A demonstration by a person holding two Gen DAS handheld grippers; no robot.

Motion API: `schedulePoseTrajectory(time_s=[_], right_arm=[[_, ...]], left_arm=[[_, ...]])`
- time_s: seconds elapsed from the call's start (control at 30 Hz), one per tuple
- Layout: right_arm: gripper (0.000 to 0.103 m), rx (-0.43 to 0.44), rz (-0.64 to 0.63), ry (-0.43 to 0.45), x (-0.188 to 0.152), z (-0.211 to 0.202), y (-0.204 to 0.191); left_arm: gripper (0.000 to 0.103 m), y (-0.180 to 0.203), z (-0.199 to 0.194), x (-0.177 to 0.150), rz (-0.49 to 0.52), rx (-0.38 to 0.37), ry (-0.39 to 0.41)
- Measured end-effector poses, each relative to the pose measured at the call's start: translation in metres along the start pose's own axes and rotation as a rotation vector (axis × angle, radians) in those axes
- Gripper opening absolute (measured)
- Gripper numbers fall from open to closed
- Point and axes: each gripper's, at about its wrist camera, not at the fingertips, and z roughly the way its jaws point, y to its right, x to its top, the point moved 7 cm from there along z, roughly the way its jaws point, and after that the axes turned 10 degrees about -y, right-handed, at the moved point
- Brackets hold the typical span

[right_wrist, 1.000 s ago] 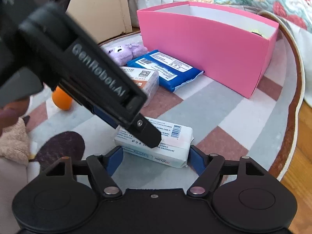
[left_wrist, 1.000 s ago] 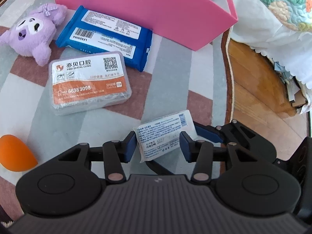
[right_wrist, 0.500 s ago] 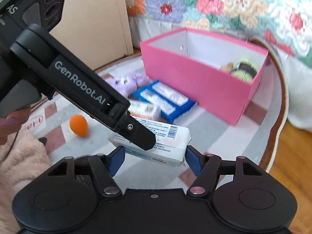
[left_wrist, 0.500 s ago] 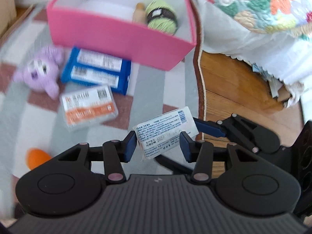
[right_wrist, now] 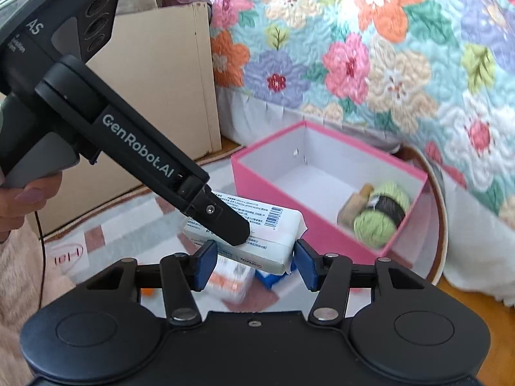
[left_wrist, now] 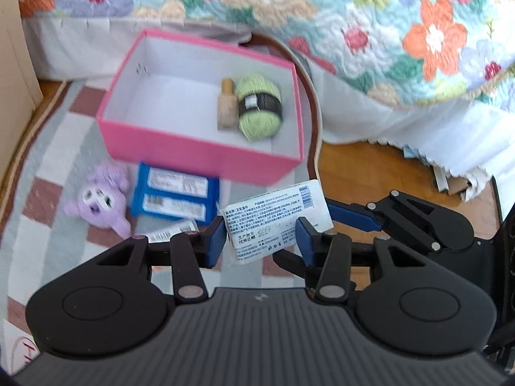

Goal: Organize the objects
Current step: 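Carry the medicine box into the pink box and open the left gripper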

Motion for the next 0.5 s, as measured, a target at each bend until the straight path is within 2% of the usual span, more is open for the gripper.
schedulePoseTrajectory(time_s=[0.3, 0.5], right_arm=[[0.053, 0.001, 0.007, 0.007, 0.067, 0.020, 0.023], [0.053, 0.033, 0.087, -0.069, 0.097, 0.068, 0.061]], left_arm=[[0.046, -0.018, -0.013, 0.073, -0.027, 0.056, 0.052], [0.046, -0.039, 0.021, 0.119, -0.064, 0.078, 0.045]])
